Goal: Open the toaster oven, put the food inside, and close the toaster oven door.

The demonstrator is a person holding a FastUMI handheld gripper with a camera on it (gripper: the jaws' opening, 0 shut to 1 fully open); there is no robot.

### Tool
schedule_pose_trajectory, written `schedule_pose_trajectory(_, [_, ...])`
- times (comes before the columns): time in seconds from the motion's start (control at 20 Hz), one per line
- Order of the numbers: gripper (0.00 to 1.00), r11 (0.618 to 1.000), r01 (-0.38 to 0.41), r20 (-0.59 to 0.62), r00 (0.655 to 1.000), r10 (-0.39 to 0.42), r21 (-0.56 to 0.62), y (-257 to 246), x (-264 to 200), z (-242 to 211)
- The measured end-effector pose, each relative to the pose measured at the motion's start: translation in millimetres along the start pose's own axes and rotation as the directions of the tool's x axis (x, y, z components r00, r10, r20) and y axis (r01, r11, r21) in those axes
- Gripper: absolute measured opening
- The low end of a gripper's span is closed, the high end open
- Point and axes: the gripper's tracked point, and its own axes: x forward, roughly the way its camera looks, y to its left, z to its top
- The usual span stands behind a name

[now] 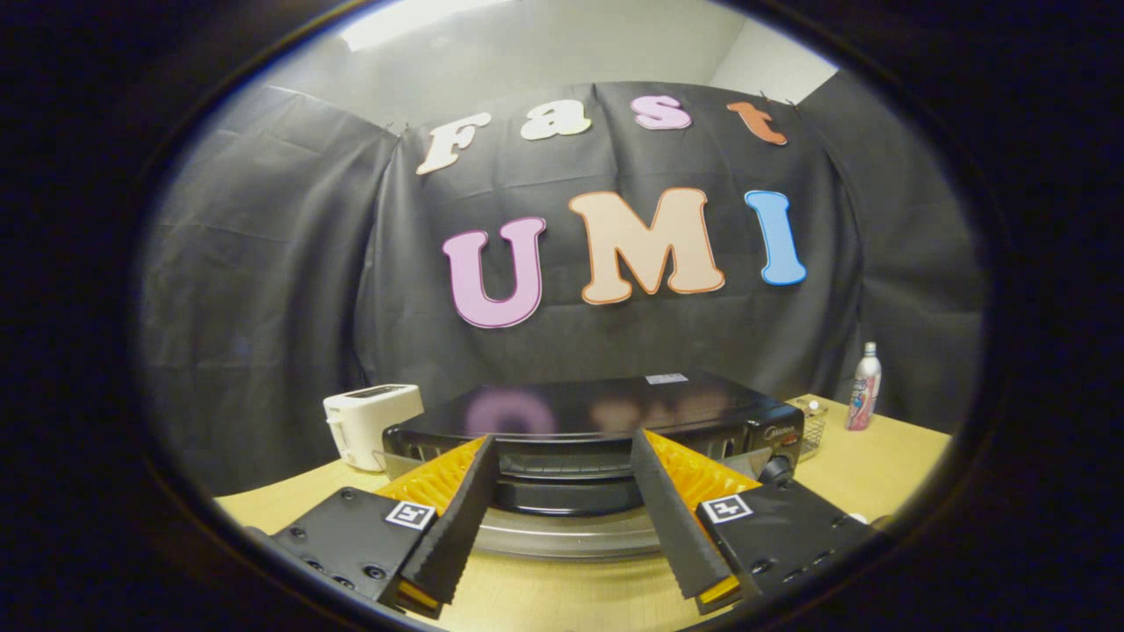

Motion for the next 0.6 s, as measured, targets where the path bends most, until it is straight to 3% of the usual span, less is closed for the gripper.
schedule_pose_trajectory(0.6, [0.94,0.999,-0.033,-0.108,0.994,0.031,-0.017,1.8,-65.7,-34.0])
